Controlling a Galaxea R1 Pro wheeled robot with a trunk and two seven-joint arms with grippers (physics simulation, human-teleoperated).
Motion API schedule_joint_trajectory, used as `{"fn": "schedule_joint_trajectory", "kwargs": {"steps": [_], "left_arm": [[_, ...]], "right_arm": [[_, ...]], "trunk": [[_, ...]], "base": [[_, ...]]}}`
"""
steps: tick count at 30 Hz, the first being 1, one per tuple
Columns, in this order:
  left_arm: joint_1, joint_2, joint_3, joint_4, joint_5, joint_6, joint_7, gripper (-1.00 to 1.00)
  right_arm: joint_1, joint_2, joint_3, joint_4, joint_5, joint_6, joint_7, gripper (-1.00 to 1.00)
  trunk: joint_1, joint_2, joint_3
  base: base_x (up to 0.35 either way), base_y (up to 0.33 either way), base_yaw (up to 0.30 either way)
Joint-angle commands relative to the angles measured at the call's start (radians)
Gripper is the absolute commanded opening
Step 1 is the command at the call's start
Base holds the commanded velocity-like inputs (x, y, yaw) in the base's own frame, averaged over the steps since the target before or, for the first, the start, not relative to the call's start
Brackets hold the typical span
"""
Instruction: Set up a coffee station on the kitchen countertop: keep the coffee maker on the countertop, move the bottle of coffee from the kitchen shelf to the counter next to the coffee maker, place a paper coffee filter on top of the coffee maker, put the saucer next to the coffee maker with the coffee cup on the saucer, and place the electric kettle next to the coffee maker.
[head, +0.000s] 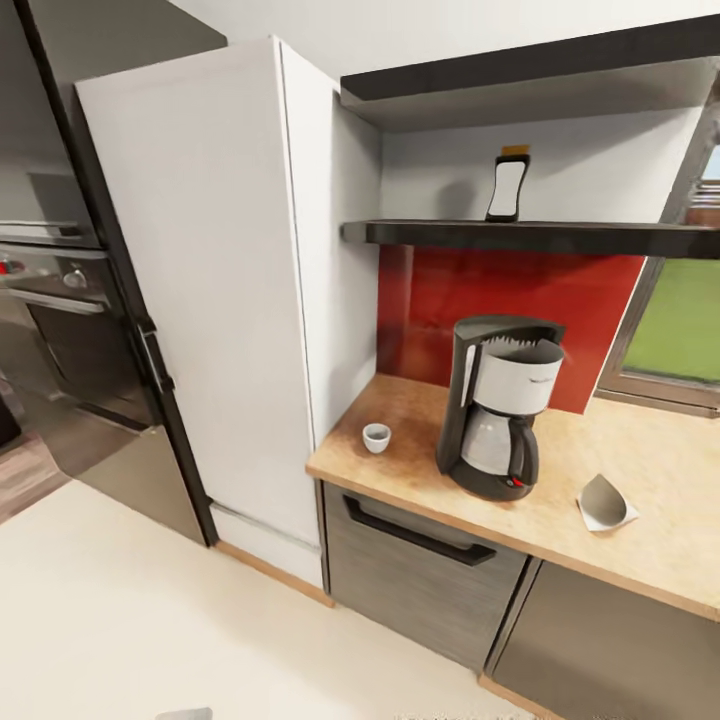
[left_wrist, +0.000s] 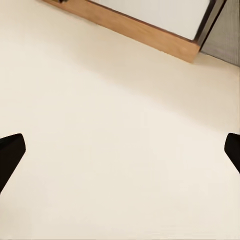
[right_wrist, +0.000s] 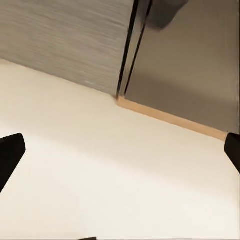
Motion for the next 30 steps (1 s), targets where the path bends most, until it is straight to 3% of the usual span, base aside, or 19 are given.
{"fn": "schedule_joint_trajectory", "kwargs": {"steps": [1, 6, 10, 13, 18, 23, 28, 30], "left_arm": [[0.0, 0.002, 0.002, 0.001, -0.002, 0.0, 0.0, 1.0], [0.009, 0.052, -0.002, 0.02, -0.005, 0.006, -0.001, 1.0], [0.052, 0.073, -0.011, 0.137, -0.006, 0.007, -0.001, 1.0], [0.083, 0.077, -0.012, 0.206, -0.006, 0.008, -0.001, 1.0], [0.127, 0.074, -0.014, 0.245, -0.005, 0.027, 0.0, 1.0], [0.132, 0.072, -0.014, 0.256, -0.005, 0.156, 0.013, 1.0], [0.132, 0.071, -0.014, 0.257, -0.005, 0.199, 0.055, 1.0], [0.133, 0.067, -0.012, 0.257, -0.006, 0.205, 0.108, 1.0]], "right_arm": [[-0.001, 0.0, -0.003, 0.001, 0.006, -0.003, 0.0, 1.0], [-0.001, 0.0, -0.003, 0.001, 0.006, -0.003, 0.001, 1.0], [-0.001, 0.0, -0.003, 0.001, 0.006, -0.003, 0.001, 1.0], [-0.002, 0.0, -0.003, 0.001, 0.006, -0.003, 0.002, 1.0], [-0.002, 0.001, -0.001, 0.001, 0.004, -0.003, 0.006, 1.0], [-0.002, 0.003, 0.001, 0.001, 0.003, -0.003, 0.006, 1.0], [-0.001, 0.003, 0.002, 0.001, 0.003, -0.003, 0.007, 1.0], [-0.001, 0.003, 0.002, 0.001, 0.003, -0.003, 0.006, 1.0]], "trunk": [[0.0, -0.002, -0.002], [0.0, -0.002, -0.002], [0.0, -0.002, -0.002], [0.0, -0.002, -0.002], [0.0, -0.002, -0.002], [0.0, -0.002, -0.002], [0.0, -0.002, -0.002], [0.0, -0.002, -0.002]], "base": [[0.0, 0.0, -0.263], [0.0, 0.0, -0.263], [0.0, 0.0, -0.263], [0.0, 0.0, -0.263], [0.0, 0.0, -0.263], [0.0, 0.0, -0.263], [0.0, 0.0, -0.263], [0.0, 0.0, -0.263]]}}
